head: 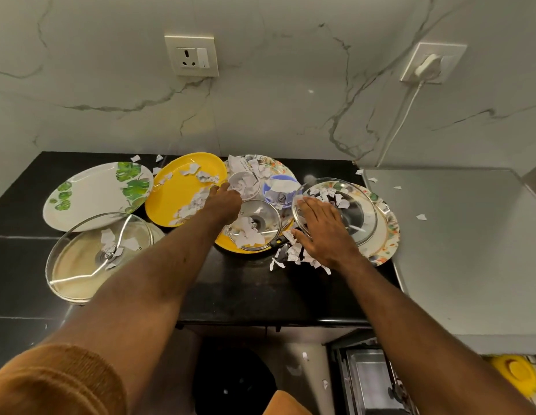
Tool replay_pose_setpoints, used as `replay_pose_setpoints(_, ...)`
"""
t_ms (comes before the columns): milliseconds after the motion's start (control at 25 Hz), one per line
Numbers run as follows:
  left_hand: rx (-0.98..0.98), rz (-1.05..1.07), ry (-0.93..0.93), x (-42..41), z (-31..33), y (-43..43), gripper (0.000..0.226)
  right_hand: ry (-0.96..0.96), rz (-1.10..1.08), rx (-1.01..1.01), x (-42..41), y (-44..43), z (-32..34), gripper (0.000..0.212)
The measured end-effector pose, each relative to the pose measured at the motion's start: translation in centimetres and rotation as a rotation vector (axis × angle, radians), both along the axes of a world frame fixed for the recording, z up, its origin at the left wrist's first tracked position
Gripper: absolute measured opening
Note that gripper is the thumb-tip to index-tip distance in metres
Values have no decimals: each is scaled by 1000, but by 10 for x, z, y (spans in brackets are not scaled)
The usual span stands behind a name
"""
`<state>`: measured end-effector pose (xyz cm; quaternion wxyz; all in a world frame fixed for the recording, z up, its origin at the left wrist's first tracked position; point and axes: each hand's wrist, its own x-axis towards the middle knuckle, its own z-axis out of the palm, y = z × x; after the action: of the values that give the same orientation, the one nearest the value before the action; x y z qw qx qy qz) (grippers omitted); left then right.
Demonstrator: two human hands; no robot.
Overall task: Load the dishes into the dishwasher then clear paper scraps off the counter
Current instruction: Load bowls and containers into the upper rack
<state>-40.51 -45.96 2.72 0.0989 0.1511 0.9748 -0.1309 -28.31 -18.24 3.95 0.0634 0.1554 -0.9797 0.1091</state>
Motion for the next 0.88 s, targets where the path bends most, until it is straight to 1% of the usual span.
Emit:
replay_pose_setpoints(200, -77, -73, 30, -10, 0, 0, 41, -6, -71, -54, -11, 2, -1, 71)
replay_pose_setpoints(320, -54, -104, 46, -13, 5, 2, 38, -5, -80, -92, -17, 1, 3, 70)
replay_pose_setpoints(560, 142, -75, 80, -14, 12, 0, 36, 7, -54, -145, -24, -6, 10, 68)
replay_pose_setpoints(720, 291, -2, 70, -11, 25, -3, 37, 19, -49, -190, -27, -10, 13, 66)
replay_pose_setpoints(800, 367, -32, 115, -6, 37, 2, 34, 8, -77, -288, -27, -14, 17, 65)
replay_pose_setpoints(880, 473, -159, 178, 3, 55, 14, 33, -64, -195, -516, -30, -20, 28, 65)
